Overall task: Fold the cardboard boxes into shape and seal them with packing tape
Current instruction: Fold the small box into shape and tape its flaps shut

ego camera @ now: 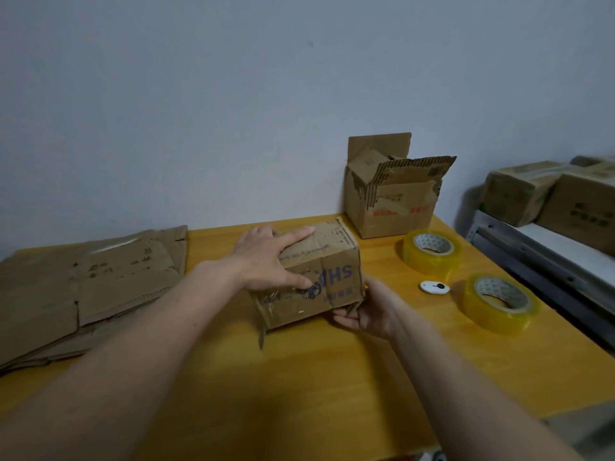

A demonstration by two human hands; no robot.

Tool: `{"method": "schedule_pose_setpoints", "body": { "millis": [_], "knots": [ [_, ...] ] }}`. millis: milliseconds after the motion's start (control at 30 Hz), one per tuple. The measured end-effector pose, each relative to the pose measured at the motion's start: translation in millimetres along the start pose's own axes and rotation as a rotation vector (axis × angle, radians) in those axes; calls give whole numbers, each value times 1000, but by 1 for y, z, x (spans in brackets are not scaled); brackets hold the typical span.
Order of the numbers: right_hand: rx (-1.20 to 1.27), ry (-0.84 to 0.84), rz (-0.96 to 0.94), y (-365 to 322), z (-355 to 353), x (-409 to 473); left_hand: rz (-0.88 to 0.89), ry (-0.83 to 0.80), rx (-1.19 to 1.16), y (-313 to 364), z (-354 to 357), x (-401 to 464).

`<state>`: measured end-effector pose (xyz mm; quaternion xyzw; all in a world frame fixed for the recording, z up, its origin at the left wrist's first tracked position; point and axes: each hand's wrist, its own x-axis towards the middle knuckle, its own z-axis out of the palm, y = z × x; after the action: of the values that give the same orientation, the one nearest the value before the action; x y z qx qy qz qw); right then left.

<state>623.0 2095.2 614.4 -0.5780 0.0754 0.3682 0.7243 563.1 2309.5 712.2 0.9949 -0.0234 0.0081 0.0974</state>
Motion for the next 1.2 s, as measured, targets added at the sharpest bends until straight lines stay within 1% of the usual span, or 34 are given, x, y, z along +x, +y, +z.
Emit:
{"method": "schedule_pose_setpoints", "body": {
  "millis": [67, 133, 200, 233, 300, 367, 433, 467, 533, 567, 600, 667, 733, 800, 867, 933, 967, 1000, 1033, 1067, 1100, 1133, 1200],
  "knots": [
    [111, 2, -3, 0, 3, 0, -11, 13, -41, -4, -4, -3],
    [149, 83, 1, 0, 4, 2, -11, 35, -44, -7, -6, -7],
    [145, 172, -35, 3, 2, 3, 4, 34, 42, -9, -7, -11],
    [162, 190, -72, 3, 1, 4, 16, 23, 112, -9, -6, -12],
    [238, 152, -111, 3, 3, 5, 16, -10, 191, -11, -1, -15],
    [238, 112, -139, 2, 8, 4, -10, -33, 162, -12, 3, -16],
    [187, 140, -172, 0, 11, 1, -20, -49, 105, -13, 4, -14],
    [210, 139, -183, -1, 10, 1, -36, -71, 43, -13, 5, -13],
    [348, 102, -171, 1, 7, -3, -92, -135, -75, -10, 9, -11],
    [368, 93, -147, 2, 6, -4, -110, -165, -64, -9, 14, -10],
    [290, 121, -123, 5, 6, -5, -114, -186, -2, -7, 20, -10],
    [-28, 234, -101, 13, 8, -4, -103, -183, 108, -5, 31, -10],
    [-187, 345, -135, 16, 10, -2, -98, -176, 124, -6, 35, -7],
    [-266, 422, -202, 15, 11, 0, -91, -187, 114, -6, 36, -7],
    [-413, 503, -274, 12, 13, 5, -76, -191, 114, -4, 37, -7],
    [-585, 628, -400, 9, 19, 4, -39, -184, 132, 0, 40, -9],
    [-602, 654, -494, 5, 22, 1, -25, -185, 143, 2, 42, -9],
    [-571, 619, -575, 0, 24, -3, -22, -190, 157, 4, 43, -10],
    [-501, 533, -625, -5, 25, -8, -26, -195, 174, 5, 45, -9],
    [-436, 418, -642, -10, 27, -12, -34, -202, 189, 7, 46, -8],
    [-430, 305, -627, -14, 30, -15, -39, -209, 195, 9, 47, -7],
    [-511, 235, -605, -17, 32, -17, -39, -217, 193, 12, 48, -6],
    [-696, 222, -576, -19, 33, -16, -18, -232, 169, 21, 48, -4]
  ]
}}
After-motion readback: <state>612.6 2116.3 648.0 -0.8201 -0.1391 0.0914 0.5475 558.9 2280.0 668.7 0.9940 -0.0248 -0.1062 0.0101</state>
